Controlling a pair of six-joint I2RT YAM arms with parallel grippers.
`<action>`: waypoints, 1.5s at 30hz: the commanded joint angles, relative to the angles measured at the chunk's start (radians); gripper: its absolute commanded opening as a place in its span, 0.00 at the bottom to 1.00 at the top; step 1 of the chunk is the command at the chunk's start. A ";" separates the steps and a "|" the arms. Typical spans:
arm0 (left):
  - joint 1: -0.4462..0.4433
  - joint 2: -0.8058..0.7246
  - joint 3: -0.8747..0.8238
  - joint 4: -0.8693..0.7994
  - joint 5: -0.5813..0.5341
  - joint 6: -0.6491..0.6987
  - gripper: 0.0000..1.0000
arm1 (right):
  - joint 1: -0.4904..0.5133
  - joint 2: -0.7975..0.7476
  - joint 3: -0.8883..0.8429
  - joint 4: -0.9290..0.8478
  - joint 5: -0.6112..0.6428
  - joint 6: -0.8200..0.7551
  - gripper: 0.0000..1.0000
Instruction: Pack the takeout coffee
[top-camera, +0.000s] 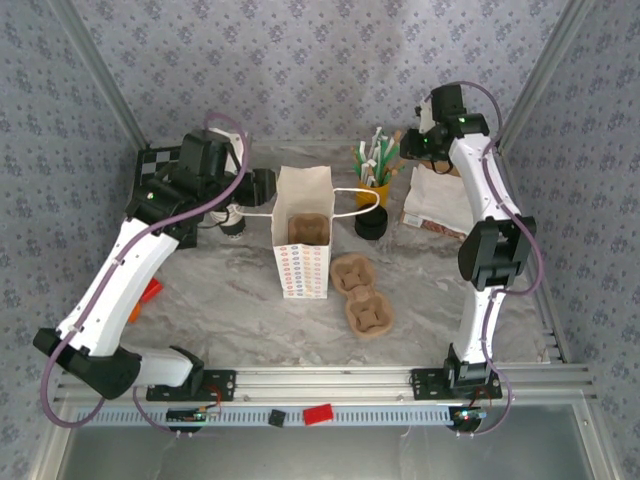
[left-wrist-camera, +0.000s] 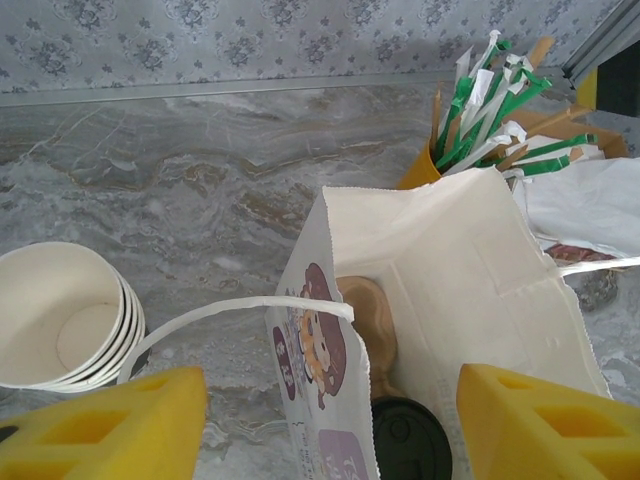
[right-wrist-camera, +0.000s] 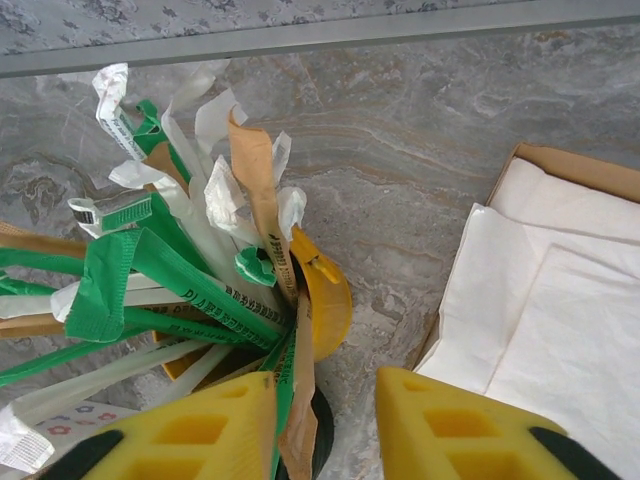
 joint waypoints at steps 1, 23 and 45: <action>0.006 0.006 0.024 0.028 -0.003 -0.011 0.67 | 0.014 0.012 0.045 -0.030 0.018 -0.029 0.27; 0.012 -0.028 0.024 0.019 -0.005 -0.020 0.70 | 0.053 -0.225 -0.055 0.040 0.122 -0.017 0.00; 0.013 -0.290 -0.212 -0.009 -0.043 -0.079 0.70 | 0.361 -0.675 -0.136 0.010 0.250 0.060 0.00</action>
